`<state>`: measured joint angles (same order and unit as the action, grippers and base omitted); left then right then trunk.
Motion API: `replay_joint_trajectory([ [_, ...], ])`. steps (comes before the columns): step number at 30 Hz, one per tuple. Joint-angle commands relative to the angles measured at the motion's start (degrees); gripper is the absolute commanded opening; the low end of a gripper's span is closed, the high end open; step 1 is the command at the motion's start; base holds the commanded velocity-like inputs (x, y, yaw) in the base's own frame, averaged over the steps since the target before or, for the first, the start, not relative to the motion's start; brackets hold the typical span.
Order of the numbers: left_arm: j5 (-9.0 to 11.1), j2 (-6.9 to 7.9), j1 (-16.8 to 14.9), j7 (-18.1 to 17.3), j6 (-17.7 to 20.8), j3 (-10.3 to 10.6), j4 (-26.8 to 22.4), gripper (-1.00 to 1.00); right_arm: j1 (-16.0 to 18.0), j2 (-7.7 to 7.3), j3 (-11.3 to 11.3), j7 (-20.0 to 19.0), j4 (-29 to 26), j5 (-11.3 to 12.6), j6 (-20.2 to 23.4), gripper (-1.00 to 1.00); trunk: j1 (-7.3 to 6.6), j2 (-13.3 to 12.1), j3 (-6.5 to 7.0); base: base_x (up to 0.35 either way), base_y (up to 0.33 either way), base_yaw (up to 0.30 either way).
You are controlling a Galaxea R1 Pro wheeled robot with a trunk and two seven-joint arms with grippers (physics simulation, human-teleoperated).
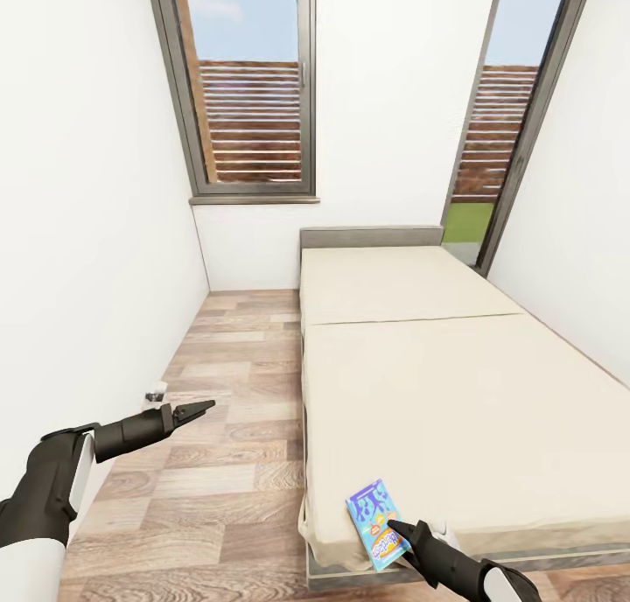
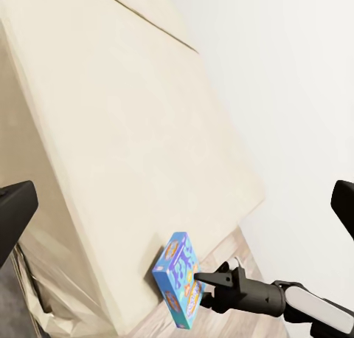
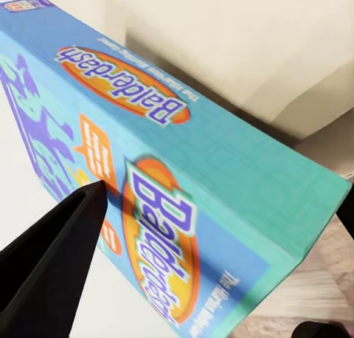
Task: Put all the toys in the child's room - the three board games (two on the bed and one on the table), the two jigsaw puzzles on the table, and the tennis ball on the table - inside the toy box on the table in the child's room.
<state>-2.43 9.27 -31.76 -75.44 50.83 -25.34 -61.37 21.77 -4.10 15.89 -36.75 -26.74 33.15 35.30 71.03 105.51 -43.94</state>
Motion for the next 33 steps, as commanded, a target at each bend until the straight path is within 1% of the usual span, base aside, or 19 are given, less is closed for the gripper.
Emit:
replay_joint_trajectory([
  [1,-0.25,0.0,-0.06,-0.43,0.58,-0.11,0.01,1.0,0.15,0.06,0.53,-0.52,-0.07,2.01,0.28,-1.0,0.0,0.02,-0.04,0.0,0.0,0.0],
  [5,-0.24,0.03,-0.06,-0.49,0.65,-0.14,0.02,1.0,0.13,0.05,0.54,-0.52,-0.07,2.01,0.29,-1.0,0.0,0.02,-0.04,0.0,0.0,0.0],
  [30,-0.21,0.0,-0.06,-0.33,0.76,-0.15,0.01,1.0,0.14,0.05,0.46,-0.53,-0.13,1.99,0.3,-1.0,-5.5,-10.0,4.45,0.0,0.0,0.0],
  [32,-0.21,0.0,-0.06,-0.33,0.76,-0.15,0.02,1.0,0.13,0.05,0.46,-0.79,-0.15,1.97,0.3,-1.0,-5.93,-10.8,4.81,0.0,0.0,0.0],
  [33,-0.21,0.01,-0.06,-0.32,0.76,-0.15,0.02,1.0,0.14,0.05,0.46,-1.8,-0.15,1.94,0.3,-1.0,-6.15,-11.21,4.99,0.0,0.0,0.0],
])
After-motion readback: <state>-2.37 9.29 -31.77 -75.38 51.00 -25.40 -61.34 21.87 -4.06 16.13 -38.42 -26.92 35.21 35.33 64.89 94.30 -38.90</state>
